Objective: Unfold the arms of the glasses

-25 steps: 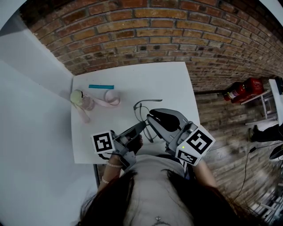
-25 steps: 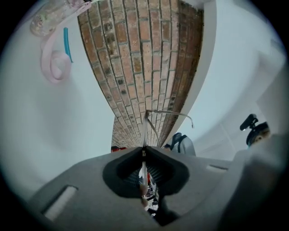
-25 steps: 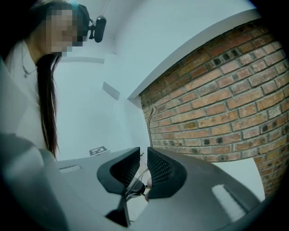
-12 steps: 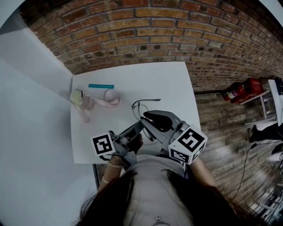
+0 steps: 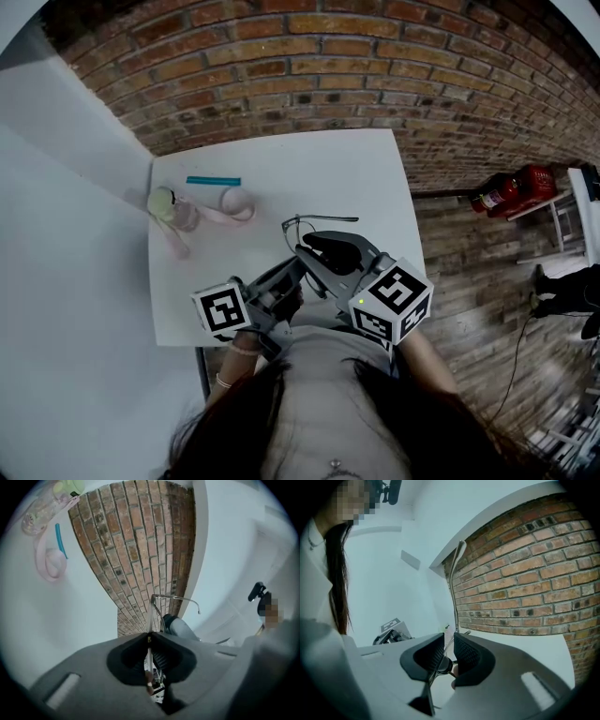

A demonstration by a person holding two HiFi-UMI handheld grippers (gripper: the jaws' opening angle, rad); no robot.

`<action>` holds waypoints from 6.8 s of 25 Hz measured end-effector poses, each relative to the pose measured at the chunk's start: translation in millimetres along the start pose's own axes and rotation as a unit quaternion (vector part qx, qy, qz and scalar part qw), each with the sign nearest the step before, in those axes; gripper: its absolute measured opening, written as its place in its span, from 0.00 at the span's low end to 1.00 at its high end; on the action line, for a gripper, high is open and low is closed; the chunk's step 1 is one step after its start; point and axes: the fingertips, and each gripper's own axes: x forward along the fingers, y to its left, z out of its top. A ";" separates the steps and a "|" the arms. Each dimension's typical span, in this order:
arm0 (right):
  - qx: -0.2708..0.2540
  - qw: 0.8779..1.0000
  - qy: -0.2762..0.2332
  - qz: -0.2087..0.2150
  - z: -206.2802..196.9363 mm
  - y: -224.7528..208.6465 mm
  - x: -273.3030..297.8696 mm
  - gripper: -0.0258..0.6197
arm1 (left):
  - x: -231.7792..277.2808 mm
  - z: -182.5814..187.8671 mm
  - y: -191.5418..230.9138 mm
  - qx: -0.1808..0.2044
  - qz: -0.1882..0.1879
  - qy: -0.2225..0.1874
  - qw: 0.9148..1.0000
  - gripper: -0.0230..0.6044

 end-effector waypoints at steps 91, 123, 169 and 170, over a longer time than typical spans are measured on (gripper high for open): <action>-0.007 0.997 -0.077 -0.006 35.1 10.7 -19.3 0.08 | -16.8 31.3 9.6 -0.084 -0.030 -0.091 0.992 0.07; -0.022 0.994 -0.109 0.000 44.9 12.5 -31.4 0.09 | -21.3 35.4 19.5 -0.159 -0.053 -0.116 0.979 0.07; -0.023 0.992 -0.124 0.011 45.4 15.7 -35.3 0.09 | -28.2 36.9 35.8 -0.232 -0.062 -0.140 0.961 0.07; -0.023 0.992 -0.123 0.012 45.3 15.8 -34.9 0.09 | -28.4 37.3 36.0 -0.231 -0.062 -0.141 0.961 0.07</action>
